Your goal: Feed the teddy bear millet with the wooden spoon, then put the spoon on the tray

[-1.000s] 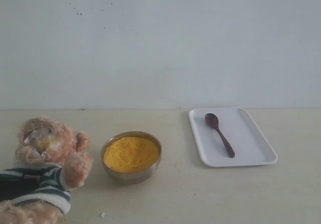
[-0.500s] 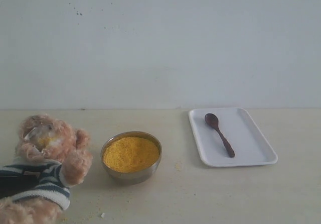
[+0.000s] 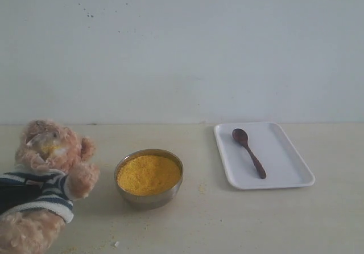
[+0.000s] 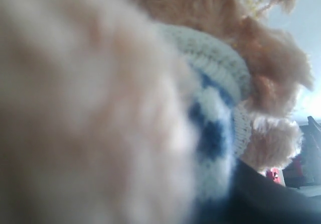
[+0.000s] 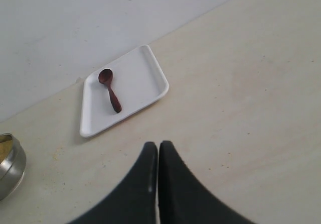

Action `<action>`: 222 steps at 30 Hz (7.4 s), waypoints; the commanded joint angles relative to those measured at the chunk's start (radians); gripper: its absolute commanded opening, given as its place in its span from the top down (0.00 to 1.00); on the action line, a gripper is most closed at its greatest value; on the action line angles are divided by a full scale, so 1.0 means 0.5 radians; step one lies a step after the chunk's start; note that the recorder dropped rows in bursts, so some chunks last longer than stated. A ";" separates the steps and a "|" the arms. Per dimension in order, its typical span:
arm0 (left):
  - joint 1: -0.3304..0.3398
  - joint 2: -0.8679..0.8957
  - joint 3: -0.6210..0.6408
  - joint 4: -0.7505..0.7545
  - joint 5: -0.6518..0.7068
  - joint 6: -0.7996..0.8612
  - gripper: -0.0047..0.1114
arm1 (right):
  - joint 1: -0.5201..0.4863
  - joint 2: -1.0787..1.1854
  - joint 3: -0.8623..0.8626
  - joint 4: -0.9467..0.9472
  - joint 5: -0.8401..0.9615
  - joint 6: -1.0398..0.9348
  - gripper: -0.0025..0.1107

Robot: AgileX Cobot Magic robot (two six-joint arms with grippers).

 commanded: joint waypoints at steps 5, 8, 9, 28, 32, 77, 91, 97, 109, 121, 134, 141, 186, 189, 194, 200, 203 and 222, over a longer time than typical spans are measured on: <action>-0.027 0.404 -0.064 -0.016 0.194 0.020 0.93 | 0.004 -0.011 0.000 0.001 -0.019 -0.010 0.98; -0.105 0.547 -0.064 -0.016 0.194 0.043 0.93 | 0.004 -0.011 0.000 0.001 -0.019 -0.010 0.98; -0.138 0.600 -0.064 -0.016 0.194 0.043 0.93 | 0.004 -0.011 0.000 0.001 -0.019 -0.010 0.98; -0.231 0.706 -0.136 -0.016 0.194 0.119 0.45 | 0.004 -0.011 0.000 0.001 -0.019 -0.010 0.98; -0.231 0.706 -0.136 -0.016 0.194 0.115 0.24 | 0.004 -0.011 0.000 0.001 -0.019 -0.010 0.98; -0.003 -0.920 -0.648 0.382 -0.585 -0.899 0.93 | 0.004 -0.011 0.000 0.001 -0.019 -0.010 0.98; -0.017 -1.791 -0.505 2.030 -1.993 -2.276 0.93 | 0.004 -0.011 0.000 -0.471 -0.019 -0.015 0.98; -0.227 -1.965 -0.475 2.100 -2.088 -2.344 0.93 | 0.004 -0.011 0.000 -0.471 -0.019 -0.015 0.98; -0.812 -2.806 -0.456 2.016 -1.350 -2.243 0.93 | 0.004 -0.011 0.000 -0.466 -0.019 -0.015 0.98; -0.962 -3.202 -0.137 2.038 -1.237 -2.167 0.93 | 0.004 -0.011 0.000 -0.466 -0.019 -0.015 0.98; -0.962 -3.210 -0.107 2.158 -0.911 -2.028 0.93 | 0.004 -0.011 0.000 -0.466 -0.019 -0.015 0.98; -0.956 -3.201 -0.107 2.200 -1.187 -1.746 0.93 | 0.004 -0.011 0.000 -0.466 -0.019 -0.015 0.98; -0.931 -3.575 1.030 3.437 -1.632 -3.212 0.93 | 0.004 -0.011 0.000 -0.466 -0.014 -0.011 0.98; -0.931 -3.575 1.030 3.437 -1.632 -3.212 0.93 | 0.004 -0.011 0.000 -0.462 -0.010 -0.011 0.98; -0.931 -3.575 1.030 3.437 -1.632 -3.212 0.93 | 0.004 -0.011 0.000 -0.274 -0.103 -0.192 0.98; -0.931 -3.575 1.030 3.437 -1.632 -3.212 0.93 | 0.004 -0.011 0.000 0.242 -0.016 -1.041 0.98; -0.931 -3.575 1.030 3.437 -1.632 -3.212 0.93 | 0.004 -0.011 0.000 0.173 0.016 -1.061 0.98; -0.935 -3.575 1.030 3.437 -1.632 -3.204 0.93 | 0.004 -0.011 0.000 0.070 0.011 -1.061 0.98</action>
